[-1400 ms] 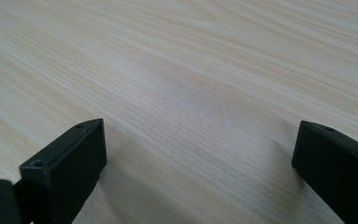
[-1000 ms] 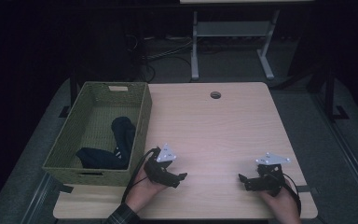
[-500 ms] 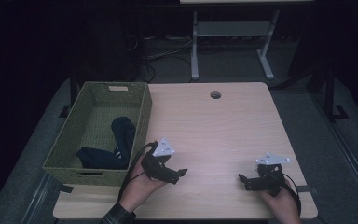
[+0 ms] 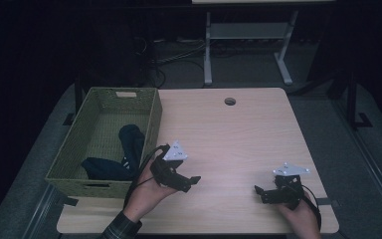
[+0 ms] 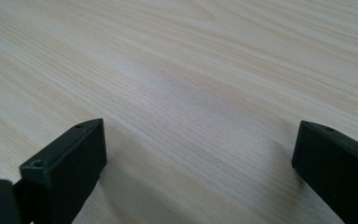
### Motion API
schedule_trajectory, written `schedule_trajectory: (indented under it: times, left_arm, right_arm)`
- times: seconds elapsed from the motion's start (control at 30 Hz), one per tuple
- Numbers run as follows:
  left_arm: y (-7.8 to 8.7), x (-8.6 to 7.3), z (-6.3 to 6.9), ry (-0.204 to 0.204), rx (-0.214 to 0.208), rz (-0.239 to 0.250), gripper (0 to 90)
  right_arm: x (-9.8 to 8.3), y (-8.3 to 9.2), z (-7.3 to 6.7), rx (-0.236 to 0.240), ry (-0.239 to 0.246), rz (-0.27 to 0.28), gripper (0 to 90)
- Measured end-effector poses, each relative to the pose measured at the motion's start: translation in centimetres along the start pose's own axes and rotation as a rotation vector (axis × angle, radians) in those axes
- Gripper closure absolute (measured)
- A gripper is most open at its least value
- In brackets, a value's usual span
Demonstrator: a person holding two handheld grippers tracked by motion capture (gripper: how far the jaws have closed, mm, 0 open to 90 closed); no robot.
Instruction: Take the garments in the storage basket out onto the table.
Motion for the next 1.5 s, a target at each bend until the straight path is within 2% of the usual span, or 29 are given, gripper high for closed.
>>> schedule_trajectory:
  times: [0.23,0.5,0.73,1.1,1.5]
  left_arm:
    - [0.6,1.0,-0.8,0.003,-0.023,0.012,14.6]
    - [1.4,2.2,-1.8,-0.022,-0.033,0.002,14.7]
    - [1.8,2.9,-2.6,-0.015,-0.044,0.004,14.7]
    - [3.0,2.8,-3.2,0.004,-0.036,0.031,14.7]
    - [5.2,2.4,-4.4,0.028,-0.002,0.061,14.8]
  right_arm:
    - [0.0,0.0,0.0,-0.001,0.004,0.002,2.6]
    - [0.0,0.0,0.0,0.000,0.000,0.000,2.6]
    - [0.0,0.0,0.0,-0.001,0.000,0.001,2.6]
    - [0.0,0.0,0.0,-0.001,-0.002,0.001,2.6]
    - [0.0,0.0,0.0,-0.001,-0.002,0.002,2.6]
Point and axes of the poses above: each handheld gripper's, and its own axes: y roughly backward along the jaws, x roughly out of its top, z roughly to its right, the point moved 1 cm from there along -y, roughly forward along the jaws, and after that the axes turned 1 degree about -x, right-handed, at the moved point
